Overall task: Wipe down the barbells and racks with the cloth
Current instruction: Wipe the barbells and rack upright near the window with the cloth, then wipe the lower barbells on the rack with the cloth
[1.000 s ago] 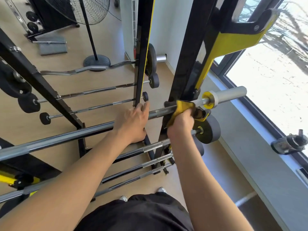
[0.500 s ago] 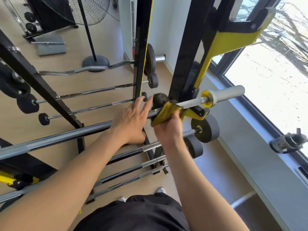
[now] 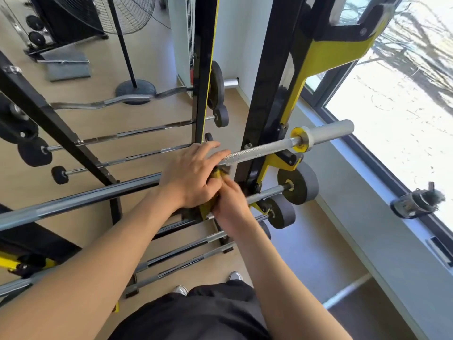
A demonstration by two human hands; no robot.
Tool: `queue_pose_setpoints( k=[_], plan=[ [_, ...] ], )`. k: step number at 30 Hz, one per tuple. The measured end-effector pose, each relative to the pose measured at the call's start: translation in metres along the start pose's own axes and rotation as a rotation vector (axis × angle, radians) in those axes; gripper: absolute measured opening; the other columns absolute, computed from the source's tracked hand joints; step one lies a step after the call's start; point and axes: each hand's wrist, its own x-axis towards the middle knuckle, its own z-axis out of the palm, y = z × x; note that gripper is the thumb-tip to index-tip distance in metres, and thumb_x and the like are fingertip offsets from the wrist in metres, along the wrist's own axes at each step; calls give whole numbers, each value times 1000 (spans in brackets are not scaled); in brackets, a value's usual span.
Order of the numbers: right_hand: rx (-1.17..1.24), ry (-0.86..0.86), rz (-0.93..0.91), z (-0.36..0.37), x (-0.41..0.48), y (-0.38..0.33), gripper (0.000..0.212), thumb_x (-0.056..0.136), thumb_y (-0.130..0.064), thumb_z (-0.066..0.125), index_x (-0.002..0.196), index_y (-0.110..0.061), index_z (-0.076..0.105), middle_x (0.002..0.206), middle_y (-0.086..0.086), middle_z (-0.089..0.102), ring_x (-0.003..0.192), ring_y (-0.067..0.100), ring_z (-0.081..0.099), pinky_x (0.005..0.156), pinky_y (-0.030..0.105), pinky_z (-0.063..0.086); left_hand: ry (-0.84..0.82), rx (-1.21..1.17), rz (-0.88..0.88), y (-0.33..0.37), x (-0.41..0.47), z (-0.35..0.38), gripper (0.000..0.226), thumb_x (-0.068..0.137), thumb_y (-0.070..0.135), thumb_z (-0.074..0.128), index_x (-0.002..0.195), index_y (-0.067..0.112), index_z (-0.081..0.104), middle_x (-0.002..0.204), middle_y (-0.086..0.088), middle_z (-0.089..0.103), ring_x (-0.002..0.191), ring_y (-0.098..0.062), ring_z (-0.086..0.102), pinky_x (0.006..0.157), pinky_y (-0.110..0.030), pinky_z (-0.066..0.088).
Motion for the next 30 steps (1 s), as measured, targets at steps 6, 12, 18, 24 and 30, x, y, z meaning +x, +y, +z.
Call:
queue_pose_setpoints(
  k=[6,12,18,24,30],
  plan=[
    [-465,16,-233,-16,-14,5,29,104,-33,64,95,-8,75,78,12,67,74,17,62,71,40,57,472,-95,35,4,-21,17,30,96,27,58,110,7,76,113,-10,65,106,-29,56,92,-43,51],
    [-388,42,-235,-44,-20,8,24,100,-44,64,106,-27,79,117,8,71,105,18,72,93,46,62,98,-273,-126,28,-58,47,57,96,49,64,145,24,49,132,0,63,114,-21,64,90,-38,60],
    [-344,-57,-106,-70,-35,19,27,108,-27,47,112,-20,72,121,19,68,108,32,72,82,45,65,-7,-561,-418,43,-57,55,20,89,29,77,101,27,62,104,4,62,96,-17,62,78,-28,53],
    [-260,36,-52,-121,-53,33,52,100,-2,63,134,-31,38,126,-5,59,98,30,77,76,42,66,-379,-786,-545,80,-66,62,16,82,30,72,82,14,67,68,4,58,68,-16,55,68,-34,47],
    [-308,-129,275,-169,-52,57,41,107,-16,52,143,-34,44,110,9,66,72,23,71,72,41,62,-481,-958,-595,114,-77,77,13,82,19,65,74,13,57,63,1,43,59,-11,45,64,-31,38]
  ],
)
